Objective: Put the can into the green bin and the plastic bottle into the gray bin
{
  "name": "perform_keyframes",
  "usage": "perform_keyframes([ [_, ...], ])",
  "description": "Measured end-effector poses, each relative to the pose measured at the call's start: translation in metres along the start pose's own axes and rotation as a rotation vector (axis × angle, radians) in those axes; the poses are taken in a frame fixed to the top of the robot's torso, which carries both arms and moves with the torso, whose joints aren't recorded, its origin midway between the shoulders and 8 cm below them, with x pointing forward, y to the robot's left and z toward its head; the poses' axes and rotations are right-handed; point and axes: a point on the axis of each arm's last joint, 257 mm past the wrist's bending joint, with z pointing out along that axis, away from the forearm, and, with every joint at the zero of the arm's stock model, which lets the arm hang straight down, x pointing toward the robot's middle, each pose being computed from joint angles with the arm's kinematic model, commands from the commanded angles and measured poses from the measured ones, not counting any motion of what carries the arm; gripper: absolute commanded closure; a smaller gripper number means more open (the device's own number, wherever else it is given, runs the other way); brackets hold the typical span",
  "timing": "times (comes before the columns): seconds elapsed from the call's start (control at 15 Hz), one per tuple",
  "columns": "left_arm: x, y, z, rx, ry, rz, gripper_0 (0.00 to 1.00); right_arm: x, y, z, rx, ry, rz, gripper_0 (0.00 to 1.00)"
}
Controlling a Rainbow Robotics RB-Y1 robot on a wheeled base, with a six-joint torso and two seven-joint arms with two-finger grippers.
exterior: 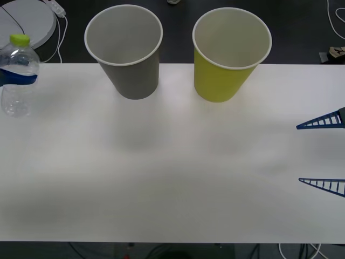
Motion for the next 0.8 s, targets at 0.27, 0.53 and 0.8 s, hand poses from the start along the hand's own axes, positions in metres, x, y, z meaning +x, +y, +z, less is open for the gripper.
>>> perform_keyframes([
  [0.27, -0.013, 0.01, -0.013, 0.001, 0.039, 0.021, 1.0, 0.0, 0.0, 0.0, 0.0, 0.0, 0.0, 0.0],
  [0.53, -0.03, 0.017, -0.019, 0.004, 0.071, 0.042, 1.0, 0.0, 0.0, 0.0, 0.0, 0.0, 0.0, 0.0],
  [0.8, -0.046, 0.025, -0.006, 0.017, 0.095, 0.055, 1.0, 0.0, 0.0, 0.0, 0.0, 0.0, 0.0, 0.0],
])
